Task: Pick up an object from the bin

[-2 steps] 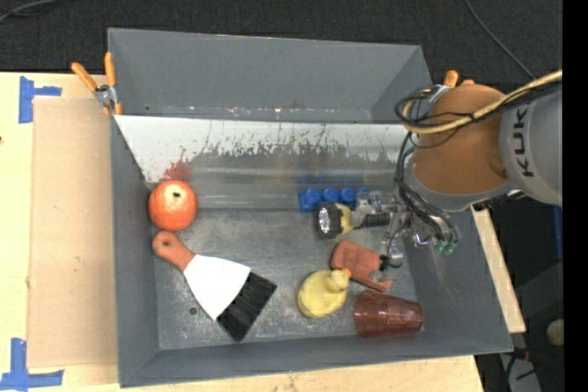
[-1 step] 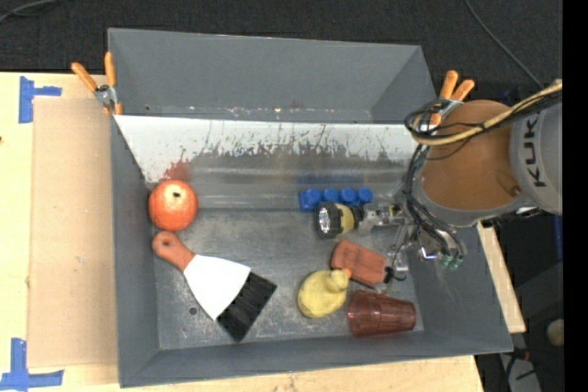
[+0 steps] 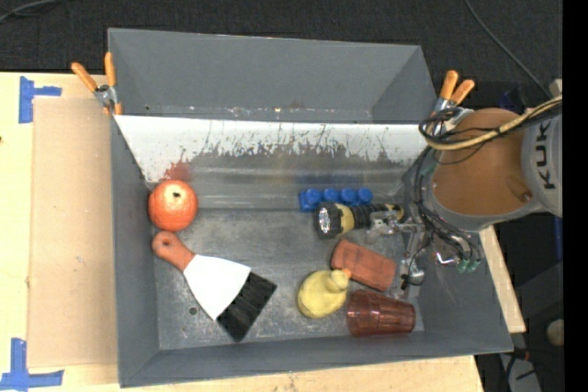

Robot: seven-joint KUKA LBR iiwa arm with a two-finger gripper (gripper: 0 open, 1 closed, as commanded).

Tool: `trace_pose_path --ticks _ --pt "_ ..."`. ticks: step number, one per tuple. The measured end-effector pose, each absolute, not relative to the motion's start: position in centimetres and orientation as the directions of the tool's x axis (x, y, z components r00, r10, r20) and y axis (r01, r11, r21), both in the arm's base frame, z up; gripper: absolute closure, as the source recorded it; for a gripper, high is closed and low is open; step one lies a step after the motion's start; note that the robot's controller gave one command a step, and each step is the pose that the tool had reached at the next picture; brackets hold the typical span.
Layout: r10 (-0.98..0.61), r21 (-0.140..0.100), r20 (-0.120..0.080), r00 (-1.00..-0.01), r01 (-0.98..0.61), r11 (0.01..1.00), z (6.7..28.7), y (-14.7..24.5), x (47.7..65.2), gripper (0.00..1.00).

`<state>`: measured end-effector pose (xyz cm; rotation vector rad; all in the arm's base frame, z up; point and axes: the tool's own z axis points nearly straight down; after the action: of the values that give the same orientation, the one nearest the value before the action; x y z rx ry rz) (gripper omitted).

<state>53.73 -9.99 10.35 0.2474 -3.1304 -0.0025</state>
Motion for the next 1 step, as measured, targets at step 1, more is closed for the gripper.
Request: trace_pose_path --ticks 1 --pt "-0.142 0.004 0.007 -0.99 -0.142 0.99 6.89 -10.0 55.59 0.0"
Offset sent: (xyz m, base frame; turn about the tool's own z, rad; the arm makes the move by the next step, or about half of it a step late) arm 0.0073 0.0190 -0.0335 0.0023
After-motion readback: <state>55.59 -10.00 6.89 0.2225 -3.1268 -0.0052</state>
